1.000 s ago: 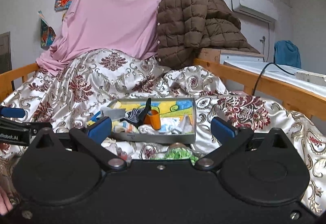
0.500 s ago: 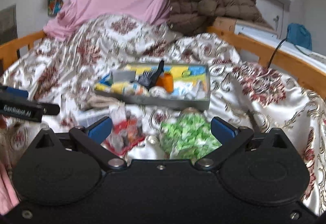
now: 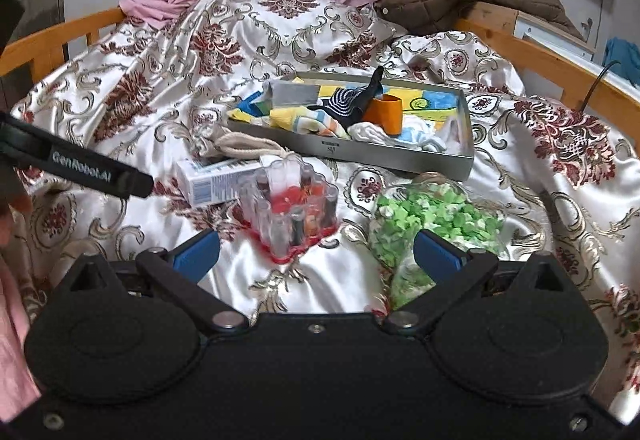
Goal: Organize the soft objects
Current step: 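Raise both tools away from the tray over the clutter, then grasp the beige drawstring pouch with the left tool while the right tool grasps the white cloth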
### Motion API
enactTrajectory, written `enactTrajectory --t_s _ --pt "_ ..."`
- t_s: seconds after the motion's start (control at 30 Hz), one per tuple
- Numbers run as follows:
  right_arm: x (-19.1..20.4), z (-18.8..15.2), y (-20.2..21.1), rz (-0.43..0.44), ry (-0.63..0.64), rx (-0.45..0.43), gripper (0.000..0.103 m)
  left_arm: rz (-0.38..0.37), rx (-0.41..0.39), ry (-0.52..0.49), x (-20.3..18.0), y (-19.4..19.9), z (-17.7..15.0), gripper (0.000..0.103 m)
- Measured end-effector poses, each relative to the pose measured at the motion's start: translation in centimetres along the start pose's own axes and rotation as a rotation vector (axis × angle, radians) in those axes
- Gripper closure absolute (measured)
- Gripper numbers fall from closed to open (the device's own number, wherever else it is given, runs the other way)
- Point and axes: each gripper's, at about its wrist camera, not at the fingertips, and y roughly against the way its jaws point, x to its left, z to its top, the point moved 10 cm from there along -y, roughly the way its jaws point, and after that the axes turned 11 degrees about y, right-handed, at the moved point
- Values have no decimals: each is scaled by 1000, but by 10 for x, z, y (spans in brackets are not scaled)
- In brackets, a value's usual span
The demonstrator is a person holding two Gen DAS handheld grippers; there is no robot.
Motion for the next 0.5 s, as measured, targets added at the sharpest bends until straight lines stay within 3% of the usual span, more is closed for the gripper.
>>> enactTrajectory --t_s 0.27,0.37,0.5 --pt "-17 -7 -18 57 -133 -6 1 17 11 -12 -4 -2 2 1" --pt "-23 -2 -30 56 -151 -9 1 -4 -14 -16 -6 2 7 1" --pt "-30 2 -47 49 -153 -9 1 -7 16 2 -2 -13 14 1"
